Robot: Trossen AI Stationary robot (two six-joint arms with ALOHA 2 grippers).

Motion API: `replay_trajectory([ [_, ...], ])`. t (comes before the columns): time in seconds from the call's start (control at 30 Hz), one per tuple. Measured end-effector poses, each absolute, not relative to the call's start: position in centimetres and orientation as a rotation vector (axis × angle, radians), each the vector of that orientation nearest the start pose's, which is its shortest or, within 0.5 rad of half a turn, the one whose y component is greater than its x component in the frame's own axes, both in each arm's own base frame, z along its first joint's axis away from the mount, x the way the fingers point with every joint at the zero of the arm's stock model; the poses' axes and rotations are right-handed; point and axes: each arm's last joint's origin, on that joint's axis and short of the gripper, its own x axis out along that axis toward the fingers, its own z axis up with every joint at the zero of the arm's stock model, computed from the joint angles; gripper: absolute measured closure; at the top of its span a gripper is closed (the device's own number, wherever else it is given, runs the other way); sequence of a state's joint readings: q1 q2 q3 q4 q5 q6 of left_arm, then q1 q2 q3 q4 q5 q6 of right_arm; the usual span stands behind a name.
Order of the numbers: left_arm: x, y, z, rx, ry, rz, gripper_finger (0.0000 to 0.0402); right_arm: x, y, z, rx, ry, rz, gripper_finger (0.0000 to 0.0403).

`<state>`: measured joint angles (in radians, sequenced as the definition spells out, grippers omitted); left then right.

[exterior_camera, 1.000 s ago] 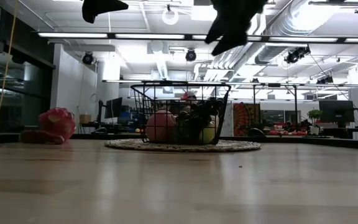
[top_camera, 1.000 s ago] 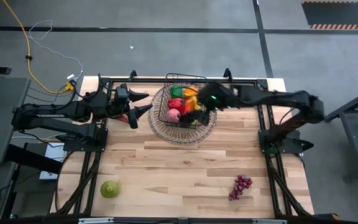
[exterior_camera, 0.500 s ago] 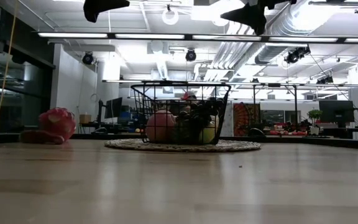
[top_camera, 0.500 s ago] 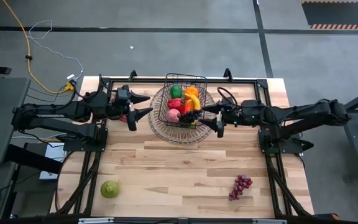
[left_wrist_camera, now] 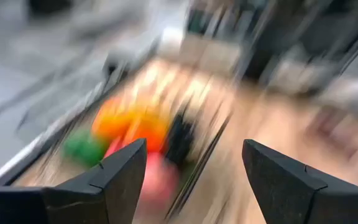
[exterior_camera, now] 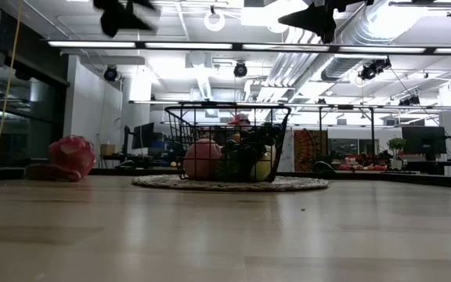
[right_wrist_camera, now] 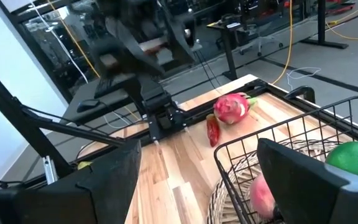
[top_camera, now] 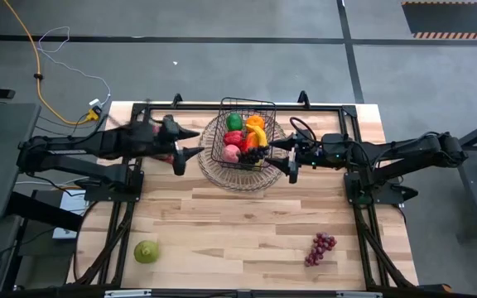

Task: Build produce basket
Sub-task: Put the red chili pepper into the black wire basket

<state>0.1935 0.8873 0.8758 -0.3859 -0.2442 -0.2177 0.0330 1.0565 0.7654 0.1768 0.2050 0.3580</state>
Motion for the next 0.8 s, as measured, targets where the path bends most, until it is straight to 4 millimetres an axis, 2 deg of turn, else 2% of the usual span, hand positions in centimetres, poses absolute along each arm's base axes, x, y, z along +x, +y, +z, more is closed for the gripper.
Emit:
replay_trajectory([
  [0.17,18.3,6.4,30.9,-0.208,0.859,0.608,0.0149,23.8,0.2,30.9,0.343,0.082,-0.195,0.0091],
  [0.27,18.1,7.8,28.3,-0.222,1.152,0.580,0.0149,23.7,0.2,30.8,0.352,0.092,-0.198,0.0091],
  [0.4,18.1,9.5,24.7,-0.198,1.453,0.490,0.0149,23.7,0.2,30.7,0.382,0.100,-0.202,0.0091],
  [0.57,18.5,10.8,20.9,-0.096,1.681,0.309,0.0149,23.7,0.2,30.7,0.396,0.103,-0.203,0.0091],
  [0.8,18.8,11.3,16.6,-0.006,1.869,0.077,0.0149,23.7,0.2,30.7,0.429,0.100,-0.205,0.0091],
])
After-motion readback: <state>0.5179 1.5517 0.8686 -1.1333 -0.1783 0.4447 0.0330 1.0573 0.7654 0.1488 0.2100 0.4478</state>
